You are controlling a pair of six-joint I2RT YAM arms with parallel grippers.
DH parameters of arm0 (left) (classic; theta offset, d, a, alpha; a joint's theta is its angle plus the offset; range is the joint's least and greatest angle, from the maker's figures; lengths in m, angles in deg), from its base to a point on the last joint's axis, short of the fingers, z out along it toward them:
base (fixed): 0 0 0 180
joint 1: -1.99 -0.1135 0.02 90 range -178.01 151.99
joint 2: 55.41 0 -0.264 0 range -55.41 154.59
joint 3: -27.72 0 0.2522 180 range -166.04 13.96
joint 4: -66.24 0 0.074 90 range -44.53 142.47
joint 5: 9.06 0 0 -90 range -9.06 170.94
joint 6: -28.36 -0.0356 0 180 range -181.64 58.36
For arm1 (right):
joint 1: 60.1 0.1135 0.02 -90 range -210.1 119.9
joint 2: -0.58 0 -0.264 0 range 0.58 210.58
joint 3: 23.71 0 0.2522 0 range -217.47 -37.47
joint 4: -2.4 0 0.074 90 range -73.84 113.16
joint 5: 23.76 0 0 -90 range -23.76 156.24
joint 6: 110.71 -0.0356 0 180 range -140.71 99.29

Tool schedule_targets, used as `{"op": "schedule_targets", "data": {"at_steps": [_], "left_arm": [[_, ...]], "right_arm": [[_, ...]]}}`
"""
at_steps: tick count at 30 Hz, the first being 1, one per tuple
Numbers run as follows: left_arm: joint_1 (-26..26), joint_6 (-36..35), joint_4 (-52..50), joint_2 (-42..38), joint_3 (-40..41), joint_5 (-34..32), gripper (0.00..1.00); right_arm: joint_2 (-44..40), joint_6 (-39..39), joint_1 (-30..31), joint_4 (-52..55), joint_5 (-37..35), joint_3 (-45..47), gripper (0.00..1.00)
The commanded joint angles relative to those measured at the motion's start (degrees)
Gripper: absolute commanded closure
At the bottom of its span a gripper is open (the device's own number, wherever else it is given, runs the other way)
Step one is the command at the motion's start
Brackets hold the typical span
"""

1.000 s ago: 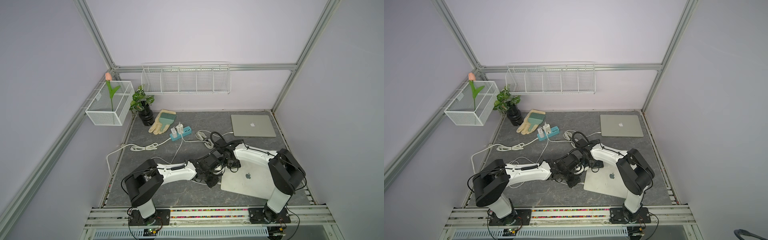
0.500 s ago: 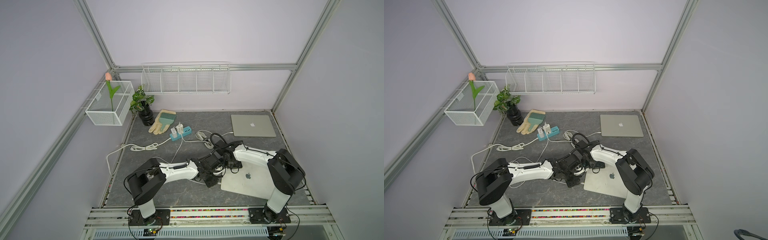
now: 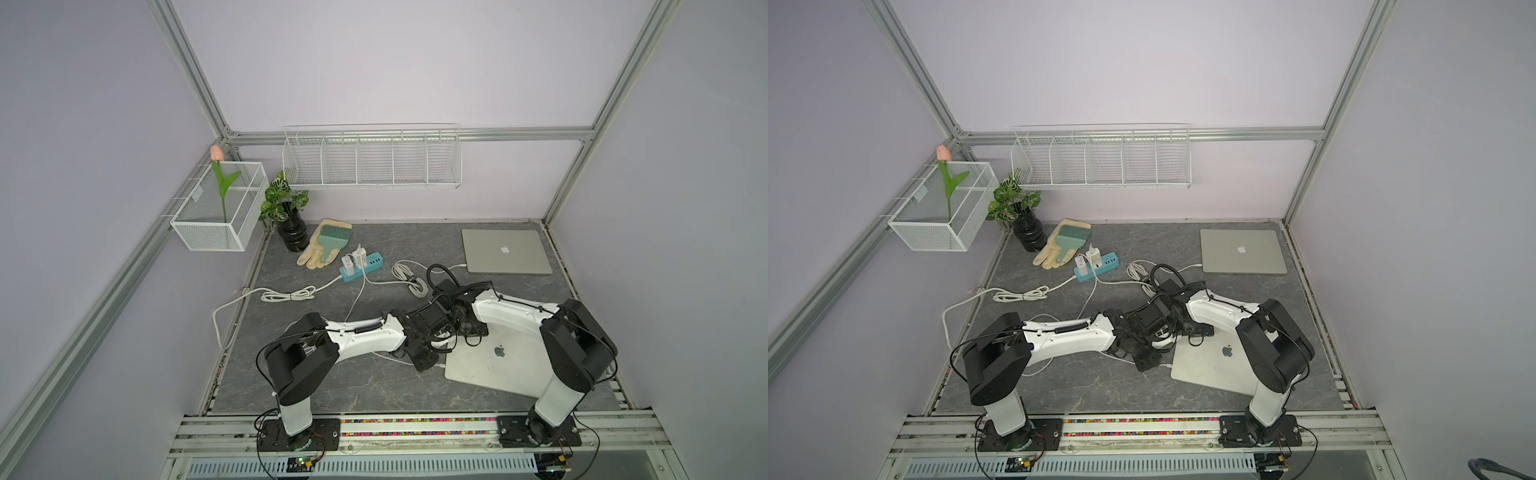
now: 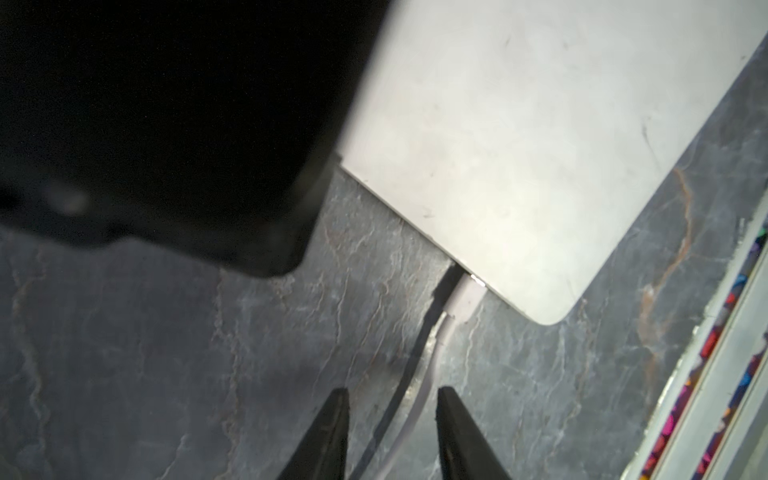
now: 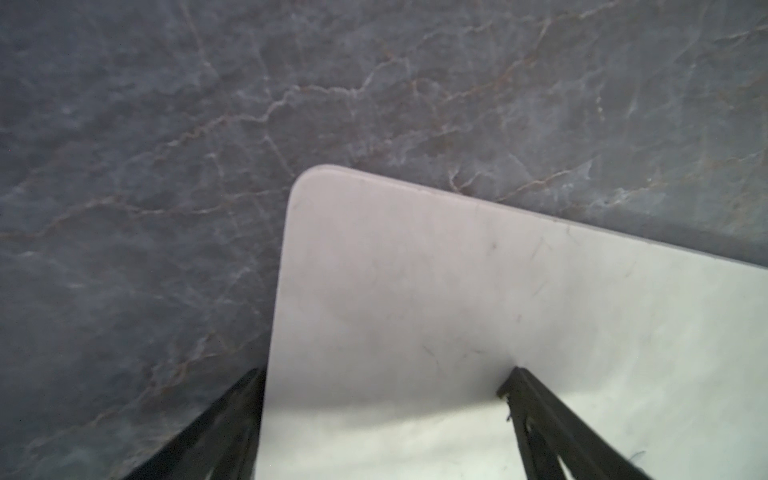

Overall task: Unplug the laptop charger
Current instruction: Remove the charging cable from the laptop.

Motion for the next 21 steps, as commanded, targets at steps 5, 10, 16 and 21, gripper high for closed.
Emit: {"op": "schedule_targets", "data": {"at_steps": [5, 10, 16, 21], "left_arm": [[4.2, -3.2, 7.3, 0.2, 10.1, -2.1, 0.62], [4.4, 3.4, 16.9, -5.5, 19.0, -4.1, 0.62], [4.5, 7.9, 18.5, -1.1, 18.4, -9.8, 0.69], [4.4, 6.7, 21.9, -1.3, 20.6, -8.3, 0.79]], "right_arm": [[3.3, -2.8, 0.2, -7.8, 11.9, 7.7, 0.08], [2.5, -2.5, -0.6, -9.7, 13.4, 8.9, 0.08], [1.7, -2.0, -0.9, -10.7, 13.7, 10.9, 0.07], [2.1, -1.4, -1.0, -10.2, 13.9, 10.3, 0.07]]}}
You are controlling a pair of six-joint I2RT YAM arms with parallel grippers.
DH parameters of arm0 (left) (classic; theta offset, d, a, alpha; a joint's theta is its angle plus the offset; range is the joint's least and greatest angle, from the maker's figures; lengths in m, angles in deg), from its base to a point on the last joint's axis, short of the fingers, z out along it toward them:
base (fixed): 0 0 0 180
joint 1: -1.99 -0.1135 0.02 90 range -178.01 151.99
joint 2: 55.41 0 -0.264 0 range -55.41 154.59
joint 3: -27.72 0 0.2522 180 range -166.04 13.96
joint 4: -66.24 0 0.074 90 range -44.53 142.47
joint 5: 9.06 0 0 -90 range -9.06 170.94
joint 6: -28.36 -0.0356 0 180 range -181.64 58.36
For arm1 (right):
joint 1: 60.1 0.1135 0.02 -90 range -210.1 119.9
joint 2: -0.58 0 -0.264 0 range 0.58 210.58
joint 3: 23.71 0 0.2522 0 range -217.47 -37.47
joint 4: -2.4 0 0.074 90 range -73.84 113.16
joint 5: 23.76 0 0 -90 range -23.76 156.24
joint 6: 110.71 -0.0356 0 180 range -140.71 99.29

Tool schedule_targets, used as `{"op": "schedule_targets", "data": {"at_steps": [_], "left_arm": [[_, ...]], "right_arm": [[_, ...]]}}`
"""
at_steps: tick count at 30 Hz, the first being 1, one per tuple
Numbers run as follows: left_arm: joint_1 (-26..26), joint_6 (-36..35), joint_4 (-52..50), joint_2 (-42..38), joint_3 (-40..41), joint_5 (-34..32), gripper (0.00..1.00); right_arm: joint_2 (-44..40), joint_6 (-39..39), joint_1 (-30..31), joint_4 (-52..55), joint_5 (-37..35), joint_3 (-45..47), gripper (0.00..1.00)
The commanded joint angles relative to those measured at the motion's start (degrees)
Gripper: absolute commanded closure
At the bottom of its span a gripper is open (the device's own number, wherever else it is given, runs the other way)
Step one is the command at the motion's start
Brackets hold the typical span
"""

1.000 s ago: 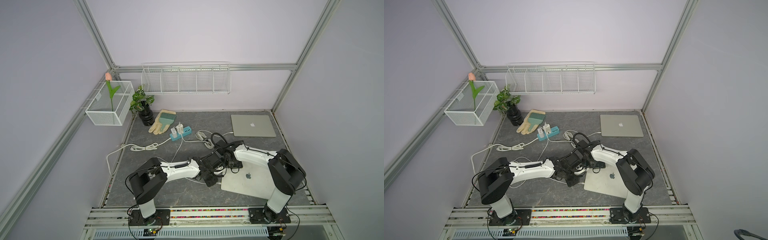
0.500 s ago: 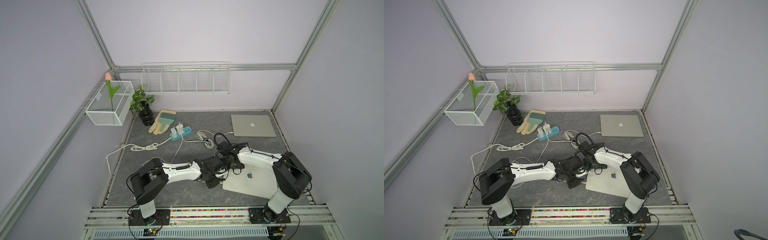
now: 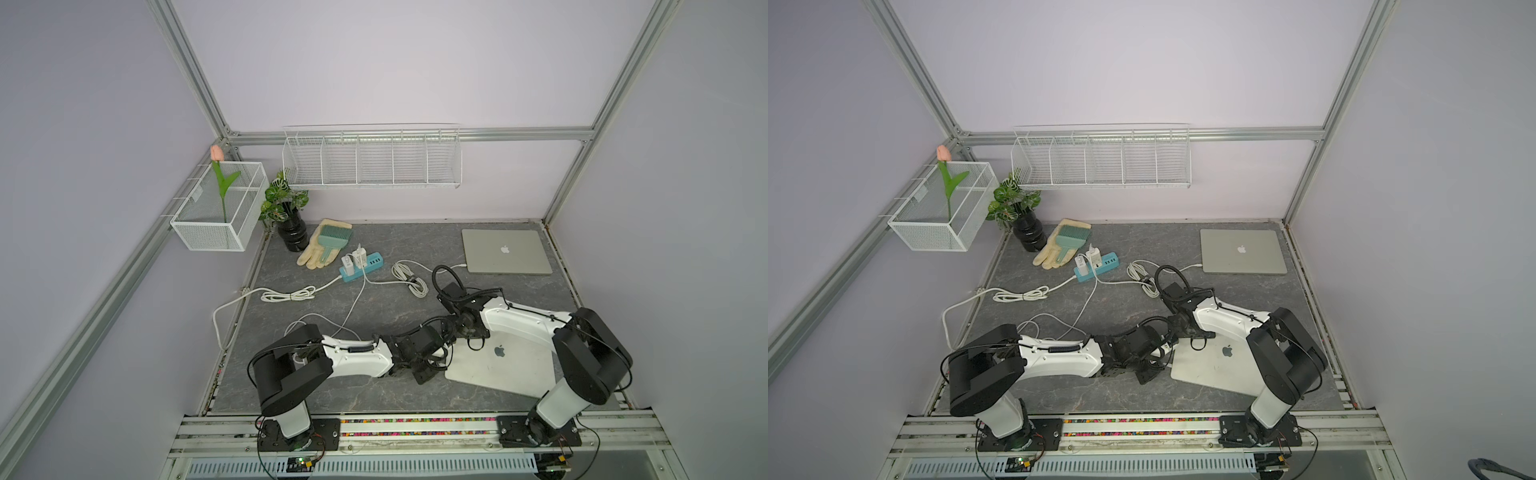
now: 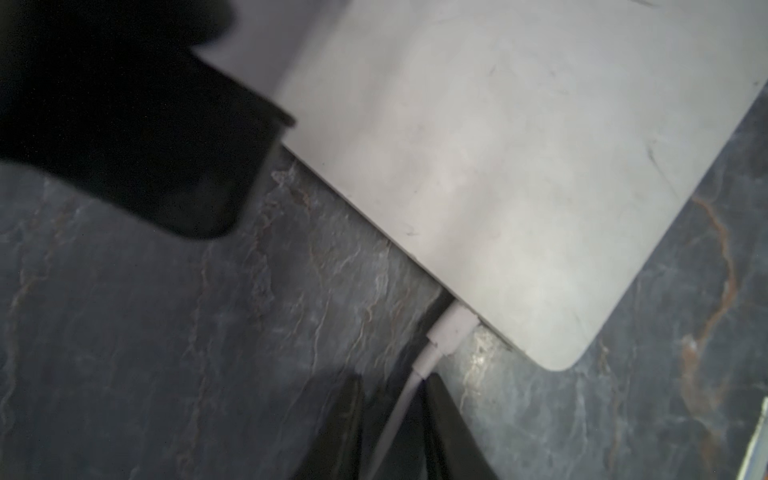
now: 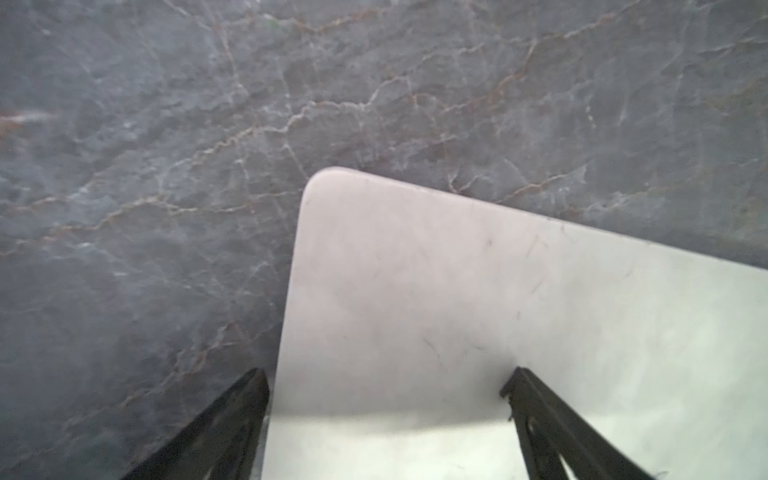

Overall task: Unplug the laptop charger
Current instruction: Remove the charging cable from the laptop.

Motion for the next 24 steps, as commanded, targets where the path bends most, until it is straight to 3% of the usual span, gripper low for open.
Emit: {"op": "schedule_targets", "data": {"at_steps": [1, 6, 12, 18, 24], "left_arm": [[-0.1, 1.1, -6.0, 4.2, 3.0, 0.1, 0.82], [-0.1, 2.5, -7.7, 4.9, 1.8, 1.1, 1.0], [-0.4, 5.6, -9.4, 5.7, 0.7, -2.7, 1.0], [-3.3, 11.6, -8.2, 4.6, 3.1, -6.1, 1.0], [-6.1, 14.3, -11.2, 7.5, 0.3, -8.2, 1.0]], "right_arm": [[6.3, -1.3, -0.8, -3.6, 13.8, 4.7, 0.07], [6.4, -1.3, -1.0, -2.0, 13.3, 4.2, 0.07], [9.8, -0.4, -1.1, 2.2, 11.4, 2.3, 0.06], [10.3, -0.2, -1.4, 2.0, 11.4, 3.2, 0.06], [11.1, -0.1, -1.5, 2.2, 11.1, 3.4, 0.05]]}}
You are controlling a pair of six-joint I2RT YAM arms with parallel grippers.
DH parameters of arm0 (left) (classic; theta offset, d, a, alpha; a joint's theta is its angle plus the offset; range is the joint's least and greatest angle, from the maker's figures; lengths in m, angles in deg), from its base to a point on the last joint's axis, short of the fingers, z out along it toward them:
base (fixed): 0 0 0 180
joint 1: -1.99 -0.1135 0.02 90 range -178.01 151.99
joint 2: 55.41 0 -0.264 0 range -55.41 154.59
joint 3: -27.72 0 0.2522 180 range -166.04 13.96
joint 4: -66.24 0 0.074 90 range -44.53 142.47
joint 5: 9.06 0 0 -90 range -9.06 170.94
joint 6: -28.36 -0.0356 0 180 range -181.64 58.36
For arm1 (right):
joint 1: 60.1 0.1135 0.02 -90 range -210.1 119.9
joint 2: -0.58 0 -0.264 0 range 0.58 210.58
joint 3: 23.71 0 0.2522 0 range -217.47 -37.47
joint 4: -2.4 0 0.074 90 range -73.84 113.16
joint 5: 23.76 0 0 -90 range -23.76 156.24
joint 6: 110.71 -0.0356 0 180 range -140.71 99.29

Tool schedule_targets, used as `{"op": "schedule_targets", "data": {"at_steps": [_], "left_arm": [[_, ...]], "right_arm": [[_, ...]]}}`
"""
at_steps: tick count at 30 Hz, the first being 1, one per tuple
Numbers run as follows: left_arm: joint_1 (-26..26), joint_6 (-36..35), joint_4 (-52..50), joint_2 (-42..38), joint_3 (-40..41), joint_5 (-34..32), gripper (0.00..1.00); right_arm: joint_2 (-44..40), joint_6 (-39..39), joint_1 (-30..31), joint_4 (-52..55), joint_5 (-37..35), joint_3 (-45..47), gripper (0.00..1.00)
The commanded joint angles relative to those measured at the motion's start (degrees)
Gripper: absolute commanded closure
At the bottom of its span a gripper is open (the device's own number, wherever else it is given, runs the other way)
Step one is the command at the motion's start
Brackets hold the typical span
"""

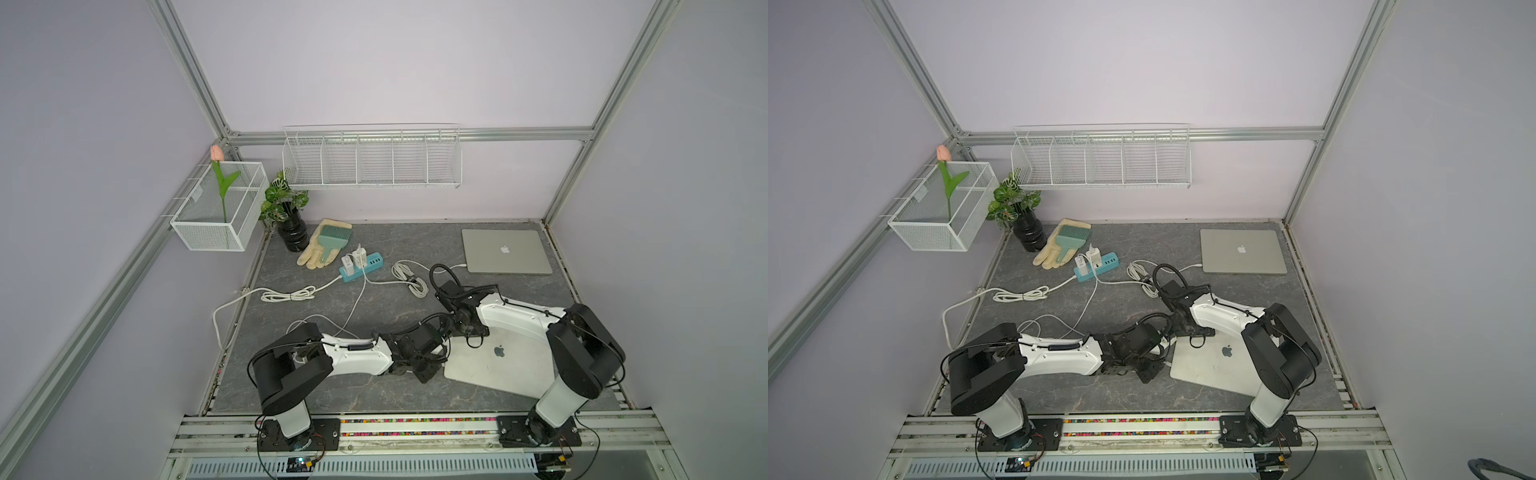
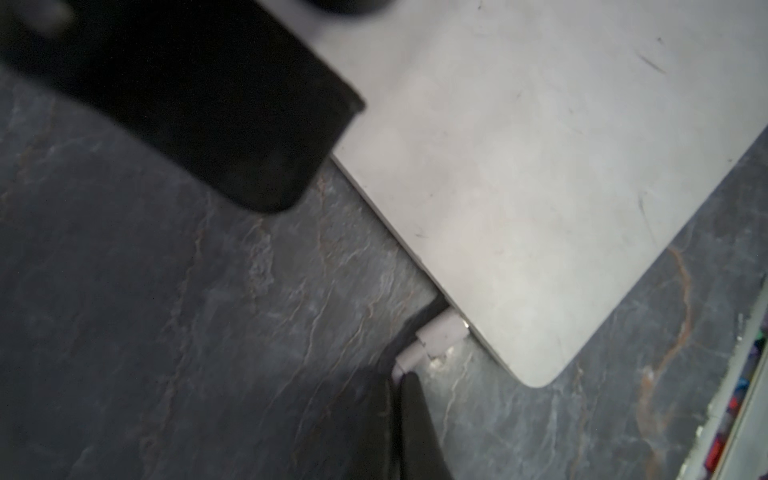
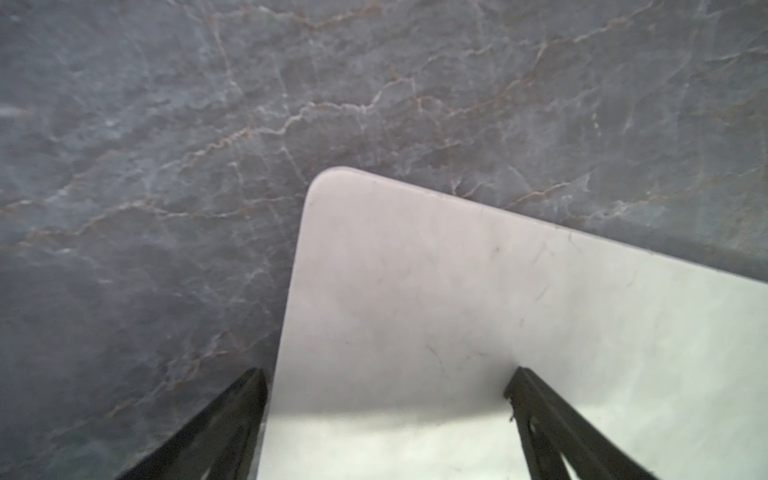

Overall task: Unplug the laptop charger
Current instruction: Remove the charging cable from the laptop.

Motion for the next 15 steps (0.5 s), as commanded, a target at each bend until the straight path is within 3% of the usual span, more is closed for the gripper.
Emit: {"op": "schedule_targets", "data": {"at_steps": [1, 6, 12, 15], "left_arm": [[-4.5, 4.3, -9.3, 6.2, 1.8, -11.4, 1.0], [-4.8, 4.6, -8.9, 4.6, 2.3, -15.9, 1.0], [-4.8, -0.2, -10.4, 4.8, -0.1, -13.1, 1.0], [-3.9, -3.5, -11.7, 5.0, -2.4, -3.5, 1.0]], "right_arm": [[8.4, -1.0, -1.3, -0.3, 11.3, 6.0, 0.05], [8.5, -0.6, -1.7, 0.0, 10.6, 6.0, 0.05], [9.5, 0.5, -1.9, -0.2, 10.7, 7.9, 0.04], [8.6, 0.7, -2.6, -0.6, 10.7, 9.1, 0.04]]}}
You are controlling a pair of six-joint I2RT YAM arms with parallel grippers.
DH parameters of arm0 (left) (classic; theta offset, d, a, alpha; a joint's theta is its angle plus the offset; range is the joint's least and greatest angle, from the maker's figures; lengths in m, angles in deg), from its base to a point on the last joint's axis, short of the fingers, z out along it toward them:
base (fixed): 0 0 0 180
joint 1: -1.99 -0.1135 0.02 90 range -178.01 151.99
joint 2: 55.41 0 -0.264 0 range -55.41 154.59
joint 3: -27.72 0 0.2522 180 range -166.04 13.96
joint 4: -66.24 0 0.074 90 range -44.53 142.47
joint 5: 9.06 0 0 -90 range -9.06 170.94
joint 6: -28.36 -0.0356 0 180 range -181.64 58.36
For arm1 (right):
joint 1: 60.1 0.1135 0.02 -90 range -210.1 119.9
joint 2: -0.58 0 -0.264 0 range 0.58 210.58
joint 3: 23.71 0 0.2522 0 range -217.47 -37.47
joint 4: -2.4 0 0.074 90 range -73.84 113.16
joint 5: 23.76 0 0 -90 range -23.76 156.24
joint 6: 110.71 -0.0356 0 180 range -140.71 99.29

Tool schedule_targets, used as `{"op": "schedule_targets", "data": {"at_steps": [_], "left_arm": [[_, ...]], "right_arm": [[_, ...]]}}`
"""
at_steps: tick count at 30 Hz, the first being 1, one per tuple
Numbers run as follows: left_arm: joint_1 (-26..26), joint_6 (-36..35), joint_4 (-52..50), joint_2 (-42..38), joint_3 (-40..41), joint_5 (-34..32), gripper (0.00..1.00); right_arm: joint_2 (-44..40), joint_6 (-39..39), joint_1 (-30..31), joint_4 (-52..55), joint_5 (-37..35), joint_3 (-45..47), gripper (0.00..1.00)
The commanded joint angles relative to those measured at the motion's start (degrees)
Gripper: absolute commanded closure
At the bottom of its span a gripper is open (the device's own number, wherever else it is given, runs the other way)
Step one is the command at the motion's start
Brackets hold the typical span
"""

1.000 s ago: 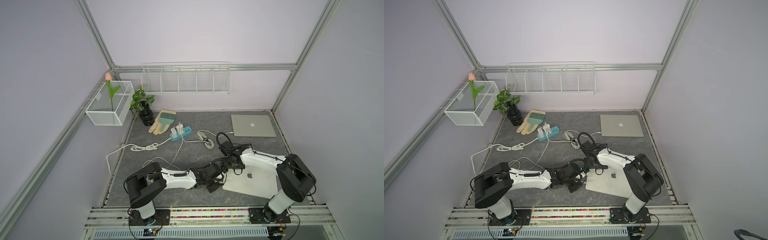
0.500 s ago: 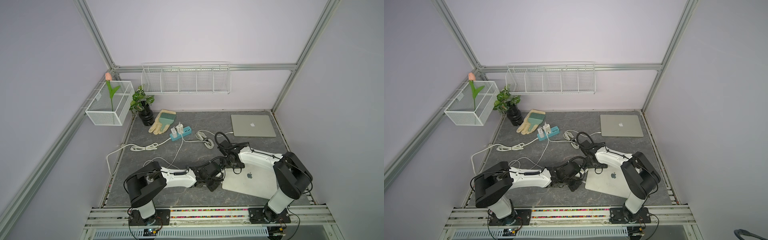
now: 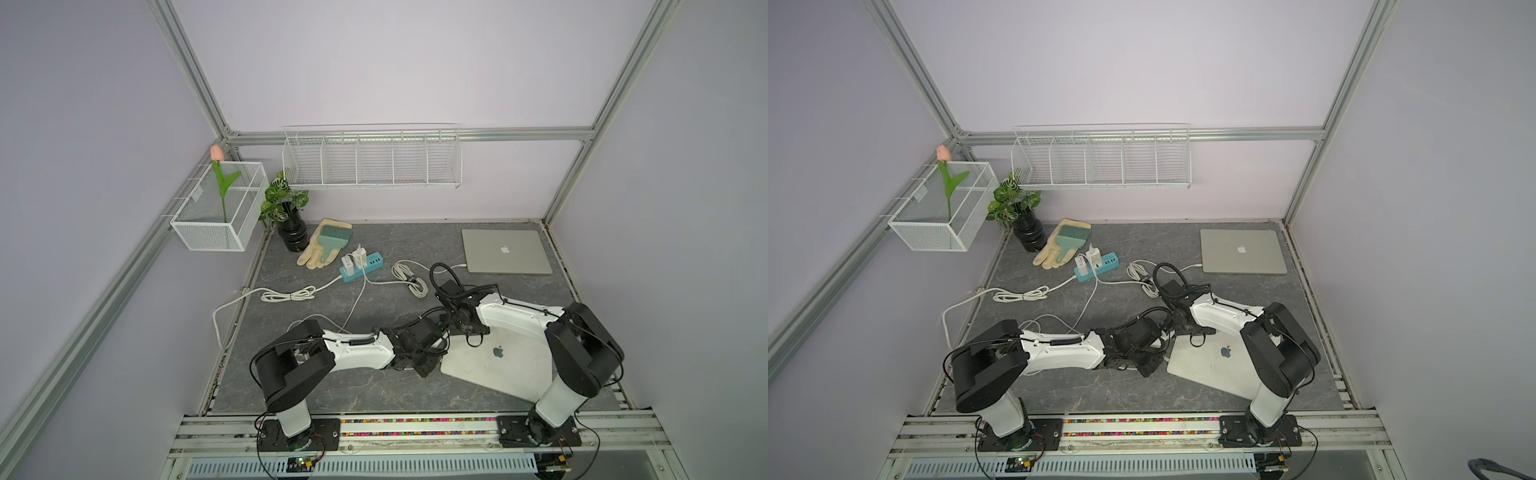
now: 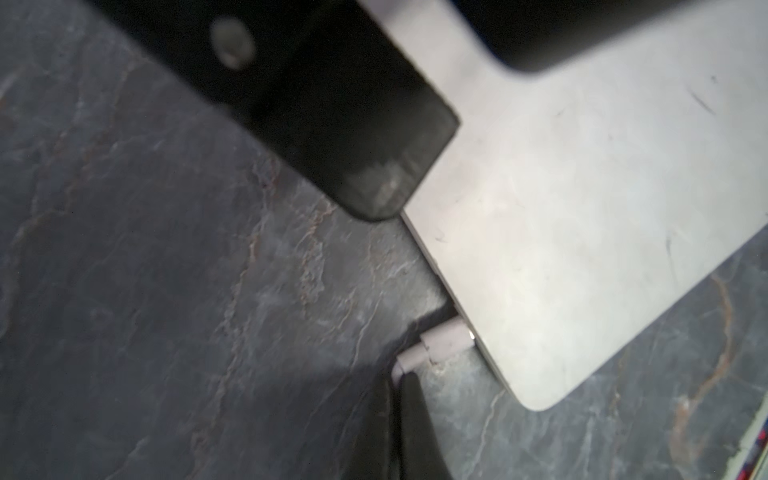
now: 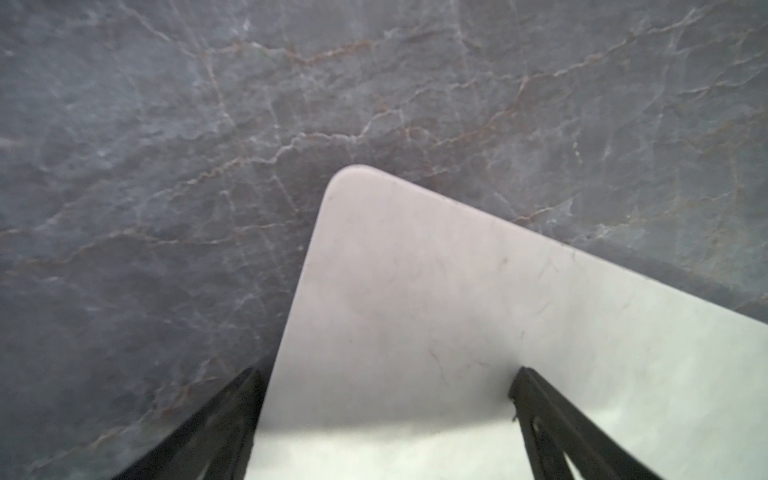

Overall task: Unplug the laptop charger
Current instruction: Remove the charging cable from the laptop.

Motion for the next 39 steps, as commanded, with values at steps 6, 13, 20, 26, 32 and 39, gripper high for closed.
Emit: {"op": "schedule_targets", "data": {"at_steps": [6, 13, 20, 26, 32, 39], "left_arm": [[6.3, -3.5, -11.1, 0.5, 1.3, -4.1, 1.0], [4.6, 1.4, -9.9, -4.0, 5.8, -0.4, 1.0], [-7.0, 7.8, -17.1, 2.8, -0.3, -11.1, 1.0], [-8.0, 4.9, -18.2, 7.0, -4.8, -16.2, 1.0], [-8.5, 5.3, -14.0, -10.1, 2.3, -16.5, 0.7], [-15.0, 0.2, -6.8, -29.1, 2.6, -16.0, 0.4]], "right_arm": [[9.0, 1.6, -3.2, 1.5, 12.4, 6.7, 0.04], [10.7, 2.2, -3.4, 3.0, 12.9, 4.6, 0.04], [10.1, 0.2, -3.0, 4.2, 12.2, 4.8, 0.03], [9.9, 0.5, -2.8, 4.2, 11.2, 4.4, 0.03], [4.4, 2.0, -2.7, 7.8, 8.9, 0.2, 0.07], [2.1, 3.7, -2.4, 11.7, 9.6, -8.3, 0.07]]}}
